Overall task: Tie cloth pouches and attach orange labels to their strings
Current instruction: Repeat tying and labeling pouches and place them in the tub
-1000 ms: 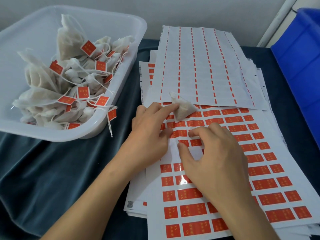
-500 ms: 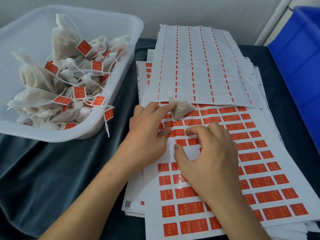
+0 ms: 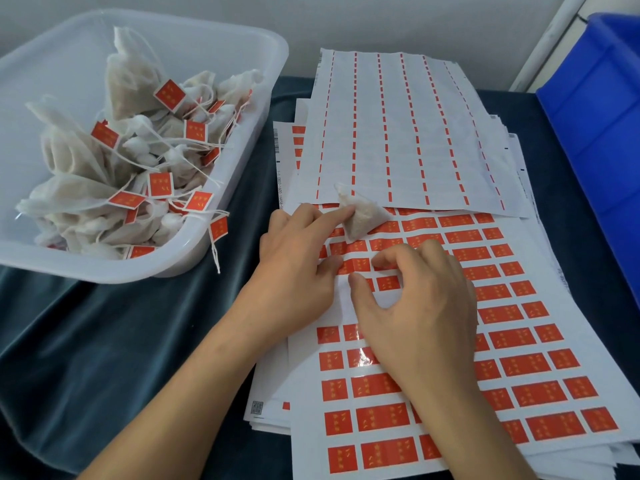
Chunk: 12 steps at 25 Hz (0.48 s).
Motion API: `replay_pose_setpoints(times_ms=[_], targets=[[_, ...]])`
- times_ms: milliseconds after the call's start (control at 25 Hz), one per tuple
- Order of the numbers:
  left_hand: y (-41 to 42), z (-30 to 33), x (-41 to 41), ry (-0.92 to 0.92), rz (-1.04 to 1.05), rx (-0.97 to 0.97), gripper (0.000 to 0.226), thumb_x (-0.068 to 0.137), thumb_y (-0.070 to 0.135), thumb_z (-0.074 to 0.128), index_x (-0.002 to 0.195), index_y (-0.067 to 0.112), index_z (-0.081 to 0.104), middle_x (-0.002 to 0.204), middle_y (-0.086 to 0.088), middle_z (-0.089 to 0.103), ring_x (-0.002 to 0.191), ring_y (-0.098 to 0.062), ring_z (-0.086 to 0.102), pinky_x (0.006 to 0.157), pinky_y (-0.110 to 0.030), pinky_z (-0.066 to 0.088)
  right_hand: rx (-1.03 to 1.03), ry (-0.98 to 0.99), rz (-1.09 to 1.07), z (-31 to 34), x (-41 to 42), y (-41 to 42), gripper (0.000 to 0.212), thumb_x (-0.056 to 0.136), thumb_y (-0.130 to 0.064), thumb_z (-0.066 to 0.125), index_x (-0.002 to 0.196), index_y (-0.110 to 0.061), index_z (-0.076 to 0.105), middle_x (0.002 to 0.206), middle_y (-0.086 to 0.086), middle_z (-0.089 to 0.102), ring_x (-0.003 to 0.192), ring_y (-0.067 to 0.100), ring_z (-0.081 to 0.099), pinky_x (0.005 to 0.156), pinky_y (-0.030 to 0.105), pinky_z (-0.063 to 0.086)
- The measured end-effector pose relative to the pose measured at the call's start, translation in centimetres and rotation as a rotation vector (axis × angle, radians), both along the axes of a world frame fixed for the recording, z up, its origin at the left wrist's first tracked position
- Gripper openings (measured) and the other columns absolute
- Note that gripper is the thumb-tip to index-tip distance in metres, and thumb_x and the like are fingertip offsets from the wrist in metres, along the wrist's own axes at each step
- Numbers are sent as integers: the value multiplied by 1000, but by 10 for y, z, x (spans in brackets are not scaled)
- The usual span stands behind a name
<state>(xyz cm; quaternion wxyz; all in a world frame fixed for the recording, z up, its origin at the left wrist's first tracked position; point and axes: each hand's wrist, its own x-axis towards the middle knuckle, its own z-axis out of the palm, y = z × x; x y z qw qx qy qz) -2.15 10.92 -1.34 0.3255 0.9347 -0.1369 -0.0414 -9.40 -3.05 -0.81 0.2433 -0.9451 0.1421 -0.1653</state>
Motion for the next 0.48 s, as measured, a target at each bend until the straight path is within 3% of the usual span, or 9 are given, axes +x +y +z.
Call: replay_pose_setpoints(times_ms=[200,480], targets=[[2,-1,1,-27,-21,-2,60,103,30,63,153,50,36,123,29,34,113,-3,26,106,-28,32,57,19,6,-2,2,-3,32,85,-57,71,108,-36,65,107,-13,58,96,6,48,86,28,39],[3,-1,2,-11,-28,-21,60,102,36,63,152,52,36,123,30,34,116,-3,28,107,-30,33,141,36,20,1,1,-8,22,88,-47,72,106,-35,66,105,-14,56,96,10,55,88,36,56]])
